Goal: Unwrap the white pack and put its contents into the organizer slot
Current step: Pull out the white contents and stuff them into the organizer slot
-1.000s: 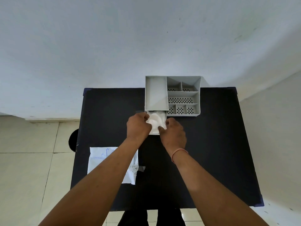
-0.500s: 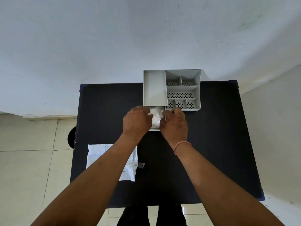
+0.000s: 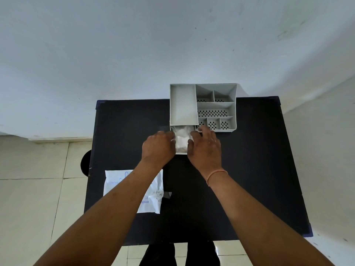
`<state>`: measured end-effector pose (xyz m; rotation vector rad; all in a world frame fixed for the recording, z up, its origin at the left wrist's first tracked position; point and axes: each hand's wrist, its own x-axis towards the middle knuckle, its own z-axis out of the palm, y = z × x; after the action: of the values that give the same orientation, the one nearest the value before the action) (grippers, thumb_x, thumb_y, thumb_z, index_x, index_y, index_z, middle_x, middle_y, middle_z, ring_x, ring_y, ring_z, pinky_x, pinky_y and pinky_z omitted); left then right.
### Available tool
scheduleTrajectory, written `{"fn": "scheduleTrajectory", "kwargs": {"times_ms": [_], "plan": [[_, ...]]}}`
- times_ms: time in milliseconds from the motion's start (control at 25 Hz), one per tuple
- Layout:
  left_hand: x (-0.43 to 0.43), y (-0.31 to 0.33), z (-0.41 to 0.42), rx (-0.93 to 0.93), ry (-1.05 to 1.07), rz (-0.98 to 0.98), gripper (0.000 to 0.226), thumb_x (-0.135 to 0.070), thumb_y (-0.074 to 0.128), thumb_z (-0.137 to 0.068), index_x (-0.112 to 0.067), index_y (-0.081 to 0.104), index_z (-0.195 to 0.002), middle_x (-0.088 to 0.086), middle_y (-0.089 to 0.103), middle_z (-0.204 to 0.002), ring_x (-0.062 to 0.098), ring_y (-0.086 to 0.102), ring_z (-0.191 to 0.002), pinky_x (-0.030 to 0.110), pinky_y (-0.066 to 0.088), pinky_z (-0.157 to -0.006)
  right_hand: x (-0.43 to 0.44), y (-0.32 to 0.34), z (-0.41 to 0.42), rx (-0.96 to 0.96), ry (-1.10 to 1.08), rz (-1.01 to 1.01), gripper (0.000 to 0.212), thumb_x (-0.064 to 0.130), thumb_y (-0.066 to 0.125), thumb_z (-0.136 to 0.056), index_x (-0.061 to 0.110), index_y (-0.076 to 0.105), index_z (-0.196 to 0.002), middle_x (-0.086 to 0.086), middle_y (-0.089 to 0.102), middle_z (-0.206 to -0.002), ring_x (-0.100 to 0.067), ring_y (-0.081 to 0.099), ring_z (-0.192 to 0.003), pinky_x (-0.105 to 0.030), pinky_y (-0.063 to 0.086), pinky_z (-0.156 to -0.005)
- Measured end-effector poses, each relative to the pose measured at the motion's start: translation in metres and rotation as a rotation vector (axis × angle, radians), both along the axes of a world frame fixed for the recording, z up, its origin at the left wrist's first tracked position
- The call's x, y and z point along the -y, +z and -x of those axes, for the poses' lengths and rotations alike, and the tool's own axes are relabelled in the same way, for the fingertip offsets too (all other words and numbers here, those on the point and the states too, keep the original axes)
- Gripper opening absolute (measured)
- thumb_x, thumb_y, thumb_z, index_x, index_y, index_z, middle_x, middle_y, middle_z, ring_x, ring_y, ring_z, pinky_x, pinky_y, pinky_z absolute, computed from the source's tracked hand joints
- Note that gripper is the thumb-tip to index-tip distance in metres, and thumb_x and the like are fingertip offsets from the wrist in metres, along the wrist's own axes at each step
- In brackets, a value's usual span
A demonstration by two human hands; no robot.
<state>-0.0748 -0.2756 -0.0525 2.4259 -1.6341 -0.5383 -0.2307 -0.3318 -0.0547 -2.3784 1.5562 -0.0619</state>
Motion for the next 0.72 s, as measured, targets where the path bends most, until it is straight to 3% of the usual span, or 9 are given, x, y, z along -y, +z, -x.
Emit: {"fn": "scheduleTrajectory", "kwargs": {"times_ms": [80,160,280,440,520,600,720], "plan": [[-0.001,0.0,-0.003,-0.022,0.068,0.126,0.017,-0.017,0.059,-0.095,-0.015,0.075,-0.102,0.011,0.074,-0.094,0.035,0.073,-0.08,0.035,0.053,-0.071,-0.003,-0.002,0.0,0.097,0.076,0.142,0.028,0.017,0.062,-0.09,0.017,0.072,-0.116,-0.007,0.062,-0.128,-0.029,0.058,-0.117,-0.048,0.054,-0.092],[-0.001,-0.002,-0.006,-0.091,0.145,0.107,0.012,-0.013,0.064,-0.092,-0.013,0.074,-0.098,0.01,0.076,-0.087,0.032,0.073,-0.079,0.035,0.05,-0.074,-0.003,-0.006,-0.003,0.061,0.227,0.067,0.038,0.014,0.063,-0.089,0.022,0.07,-0.126,-0.005,0.061,-0.14,-0.029,0.054,-0.131,-0.049,0.048,-0.105],[-0.003,-0.005,-0.002,-0.197,0.226,0.064,0.013,-0.01,0.07,-0.088,-0.014,0.078,-0.097,0.007,0.081,-0.089,0.028,0.076,-0.082,0.033,0.056,-0.08,0.001,-0.008,-0.012,-0.134,0.396,-0.173,0.052,0.02,0.059,-0.092,0.033,0.059,-0.143,-0.001,0.049,-0.158,-0.029,0.036,-0.149,-0.055,0.025,-0.121],[-0.004,-0.015,0.003,-0.305,0.259,0.1,0.017,-0.01,0.072,-0.089,-0.016,0.08,-0.103,0.003,0.083,-0.097,0.022,0.078,-0.087,0.037,0.063,-0.088,0.008,-0.001,-0.022,-0.298,0.417,-0.249,0.051,0.03,0.058,-0.094,0.034,0.056,-0.145,0.001,0.042,-0.162,-0.03,0.026,-0.155,-0.062,0.014,-0.125],[-0.004,-0.016,0.003,-0.331,0.276,0.1,0.019,-0.009,0.072,-0.09,-0.017,0.078,-0.106,0.003,0.083,-0.098,0.022,0.078,-0.089,0.038,0.063,-0.089,0.008,0.002,-0.024,-0.277,0.396,-0.257,0.048,0.028,0.061,-0.092,0.033,0.06,-0.141,0.0,0.044,-0.16,-0.03,0.028,-0.153,-0.061,0.017,-0.124],[-0.005,-0.015,0.002,-0.325,0.274,0.139,0.024,-0.002,0.068,-0.088,-0.015,0.076,-0.107,0.005,0.082,-0.097,0.024,0.077,-0.087,0.038,0.063,-0.086,0.005,0.0,-0.022,-0.11,0.309,-0.18,0.042,0.019,0.063,-0.089,0.028,0.069,-0.13,-0.001,0.054,-0.151,-0.028,0.04,-0.146,-0.055,0.03,-0.12],[0.0,-0.012,-0.003,-0.2,0.122,0.177,0.042,0.005,0.063,-0.085,-0.015,0.074,-0.121,0.011,0.077,-0.107,0.031,0.075,-0.092,0.039,0.059,-0.085,0.003,-0.004,-0.013,0.139,0.104,0.074,0.036,0.004,0.065,-0.083,0.021,0.077,-0.112,0.0,0.07,-0.124,-0.026,0.058,-0.122,-0.045,0.049,-0.1]]}}
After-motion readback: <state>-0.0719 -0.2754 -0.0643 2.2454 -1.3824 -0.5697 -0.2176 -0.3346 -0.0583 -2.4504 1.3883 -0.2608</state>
